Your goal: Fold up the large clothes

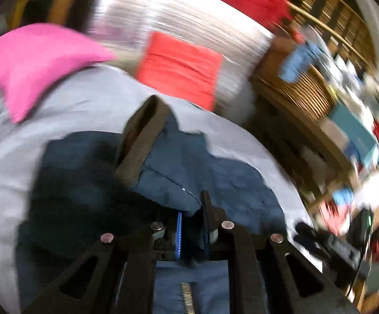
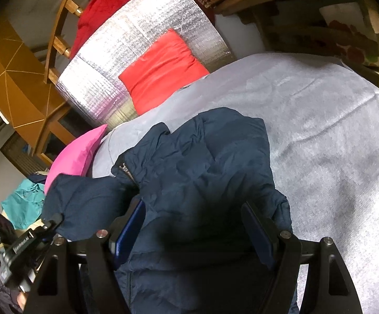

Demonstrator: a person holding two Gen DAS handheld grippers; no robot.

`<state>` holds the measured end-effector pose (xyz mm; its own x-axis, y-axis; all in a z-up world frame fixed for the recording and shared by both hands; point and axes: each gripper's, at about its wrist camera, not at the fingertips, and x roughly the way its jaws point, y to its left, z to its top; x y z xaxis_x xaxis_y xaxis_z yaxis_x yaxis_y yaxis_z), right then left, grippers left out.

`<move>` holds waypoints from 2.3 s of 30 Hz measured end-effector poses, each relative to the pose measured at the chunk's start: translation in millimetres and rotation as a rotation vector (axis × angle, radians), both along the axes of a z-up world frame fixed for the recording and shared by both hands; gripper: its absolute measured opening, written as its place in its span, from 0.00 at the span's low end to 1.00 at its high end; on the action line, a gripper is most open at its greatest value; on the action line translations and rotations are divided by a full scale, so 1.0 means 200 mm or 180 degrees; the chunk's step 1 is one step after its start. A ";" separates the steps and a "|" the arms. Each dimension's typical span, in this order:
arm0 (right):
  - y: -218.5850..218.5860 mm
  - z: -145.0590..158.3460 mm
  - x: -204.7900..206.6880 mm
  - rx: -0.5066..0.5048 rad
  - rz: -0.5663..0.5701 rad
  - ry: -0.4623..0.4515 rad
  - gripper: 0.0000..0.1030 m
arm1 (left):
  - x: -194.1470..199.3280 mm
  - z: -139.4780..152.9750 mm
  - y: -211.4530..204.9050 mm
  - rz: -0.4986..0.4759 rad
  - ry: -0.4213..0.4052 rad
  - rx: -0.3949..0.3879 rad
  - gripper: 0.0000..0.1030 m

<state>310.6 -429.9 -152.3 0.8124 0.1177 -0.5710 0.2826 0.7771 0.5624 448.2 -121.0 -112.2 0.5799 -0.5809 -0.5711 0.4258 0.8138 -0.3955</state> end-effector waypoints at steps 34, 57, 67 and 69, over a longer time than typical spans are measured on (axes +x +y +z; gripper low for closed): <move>-0.12 -0.28 0.16 0.0769 0.0299 0.0718 0.57 | 0.28 -0.44 0.79 0.1249 0.1252 0.0379 0.87; -0.32 -0.12 0.09 0.0735 0.0104 0.0533 0.62 | 0.20 -0.28 0.83 0.1085 0.1008 0.0255 0.88; -0.34 -0.22 0.18 0.0331 0.0052 0.0747 0.74 | 0.23 -0.48 0.92 0.1202 0.1337 0.0353 0.88; -0.27 -0.26 0.22 0.0321 0.0206 0.0830 0.74 | 0.22 -0.49 0.89 0.1115 0.1305 0.0409 0.88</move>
